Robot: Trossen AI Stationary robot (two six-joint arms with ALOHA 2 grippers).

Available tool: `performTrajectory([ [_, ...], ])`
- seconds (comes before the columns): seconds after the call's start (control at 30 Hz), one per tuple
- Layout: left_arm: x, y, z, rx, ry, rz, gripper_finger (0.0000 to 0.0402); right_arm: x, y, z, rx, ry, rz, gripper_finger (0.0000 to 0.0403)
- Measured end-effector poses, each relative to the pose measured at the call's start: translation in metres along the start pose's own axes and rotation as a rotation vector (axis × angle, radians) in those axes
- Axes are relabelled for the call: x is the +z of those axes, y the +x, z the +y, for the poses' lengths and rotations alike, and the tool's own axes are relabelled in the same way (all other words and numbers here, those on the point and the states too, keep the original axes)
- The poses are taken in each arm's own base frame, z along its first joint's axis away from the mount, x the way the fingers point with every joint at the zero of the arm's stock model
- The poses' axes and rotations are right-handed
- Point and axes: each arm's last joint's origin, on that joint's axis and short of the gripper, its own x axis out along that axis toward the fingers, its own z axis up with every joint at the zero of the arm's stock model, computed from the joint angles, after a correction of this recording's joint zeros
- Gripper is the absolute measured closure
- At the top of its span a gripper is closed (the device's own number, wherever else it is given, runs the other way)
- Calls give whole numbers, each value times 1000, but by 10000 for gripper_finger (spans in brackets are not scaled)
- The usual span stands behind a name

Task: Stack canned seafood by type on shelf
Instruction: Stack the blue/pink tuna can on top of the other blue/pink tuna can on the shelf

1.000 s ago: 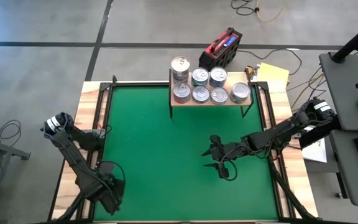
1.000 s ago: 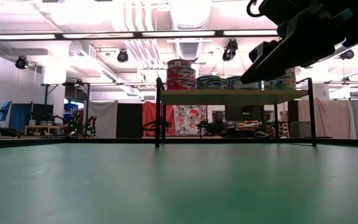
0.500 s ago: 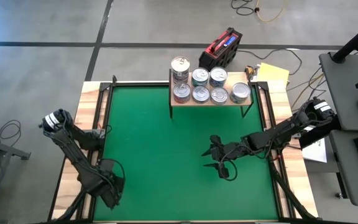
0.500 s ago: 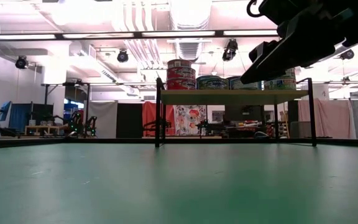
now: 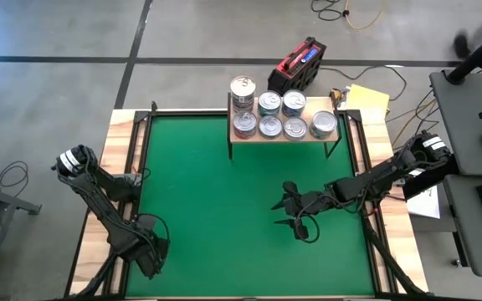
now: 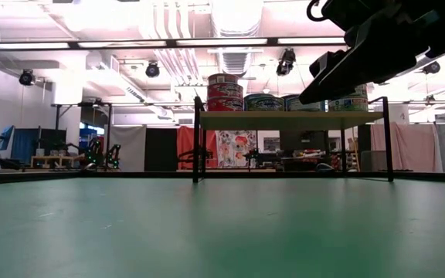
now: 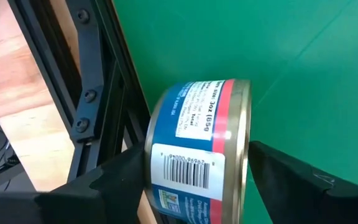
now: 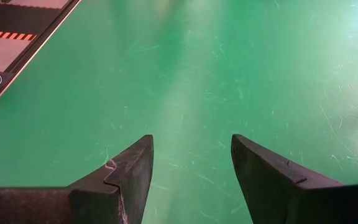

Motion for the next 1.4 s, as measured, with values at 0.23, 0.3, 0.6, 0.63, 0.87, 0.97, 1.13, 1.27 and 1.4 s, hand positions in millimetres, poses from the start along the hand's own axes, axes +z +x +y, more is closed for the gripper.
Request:
performTrajectory([
  [0.23,0,0,-1,-8,12,4,178,0,0,0,0,0,0,197],
  [0.3,-1,0,-1,-9,13,3,190,0,0,0,0,0,0,197],
  [0.6,-1,-2,-1,-16,38,4,215,0,0,0,0,0,0,197],
  [0.63,-1,-3,-1,-20,41,1,215,0,0,0,0,0,0,197],
  [0.87,-3,-20,-9,-177,88,-149,219,0,0,0,0,-2,0,197],
  [0.97,-4,-34,-14,-297,124,-247,219,0,0,0,-1,-2,0,197],
  [1.13,-3,-60,-19,-510,168,-466,219,2,0,0,1,-14,-18,197],
  [1.27,1,-79,-25,-622,205,-653,219,4,0,0,2,-45,-44,197],
  [1.4,15,-86,-33,-630,210,-776,219,6,-2,1,3,-62,-52,197],
])
